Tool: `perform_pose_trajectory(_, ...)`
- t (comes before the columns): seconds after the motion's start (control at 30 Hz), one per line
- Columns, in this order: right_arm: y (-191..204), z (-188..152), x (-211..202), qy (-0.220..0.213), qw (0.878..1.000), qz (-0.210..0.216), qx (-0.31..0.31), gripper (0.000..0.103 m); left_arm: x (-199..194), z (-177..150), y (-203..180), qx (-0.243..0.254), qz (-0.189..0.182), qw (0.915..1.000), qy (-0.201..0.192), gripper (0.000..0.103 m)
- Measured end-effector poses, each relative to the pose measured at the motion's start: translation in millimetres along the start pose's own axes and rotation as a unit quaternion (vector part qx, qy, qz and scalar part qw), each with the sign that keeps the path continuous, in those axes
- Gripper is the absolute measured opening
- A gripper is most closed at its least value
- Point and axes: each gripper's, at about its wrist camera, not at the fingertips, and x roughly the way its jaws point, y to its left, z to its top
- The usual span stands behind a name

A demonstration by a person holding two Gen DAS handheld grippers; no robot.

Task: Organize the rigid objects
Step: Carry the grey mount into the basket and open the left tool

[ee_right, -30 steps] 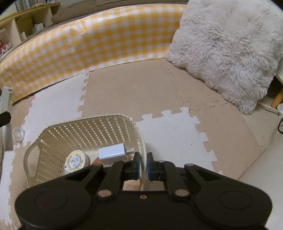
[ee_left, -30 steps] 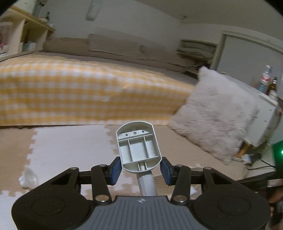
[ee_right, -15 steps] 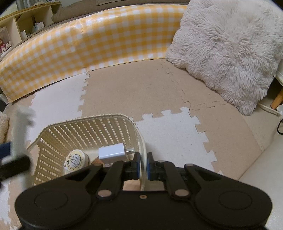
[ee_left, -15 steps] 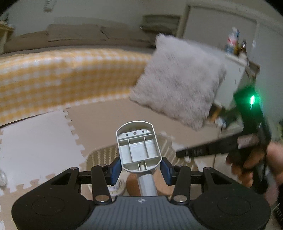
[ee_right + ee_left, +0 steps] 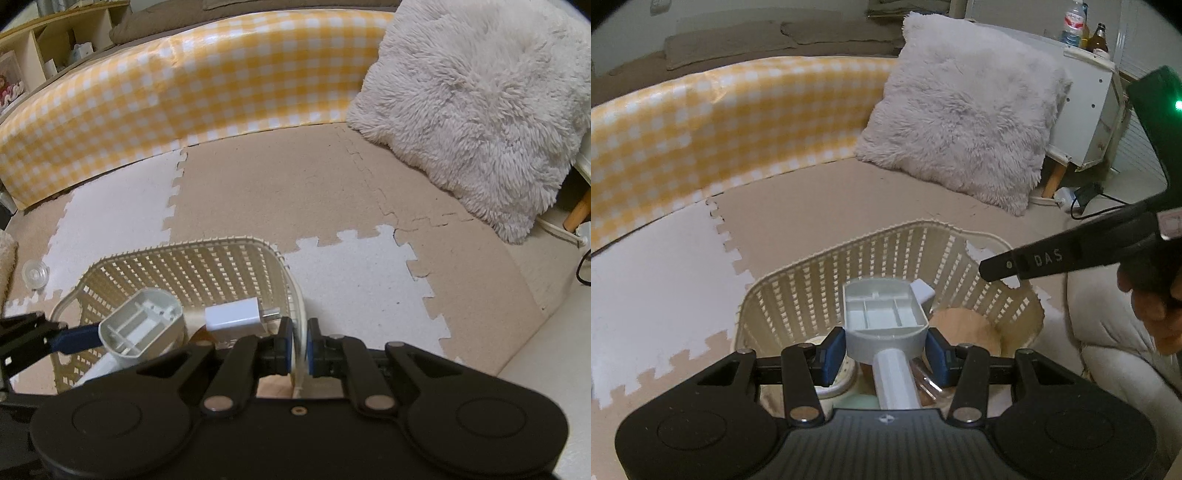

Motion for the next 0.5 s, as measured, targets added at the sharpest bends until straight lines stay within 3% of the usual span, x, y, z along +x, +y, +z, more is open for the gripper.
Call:
perform_pose_trajectory(0.3,-1.2,1.0,0.5,0.001,1.000,0.002,0.002,0.008,23.8,3.8,-7.9,0.012,0.013,0.9987,0.047,0.048)
perform_pose_trajectory(0.5,-2.5,1.4,1.3,0.001,1.000,0.005,0.004,0.008,15.2,5.2,-10.4,0.027,0.024,0.9977,0.058,0.048)
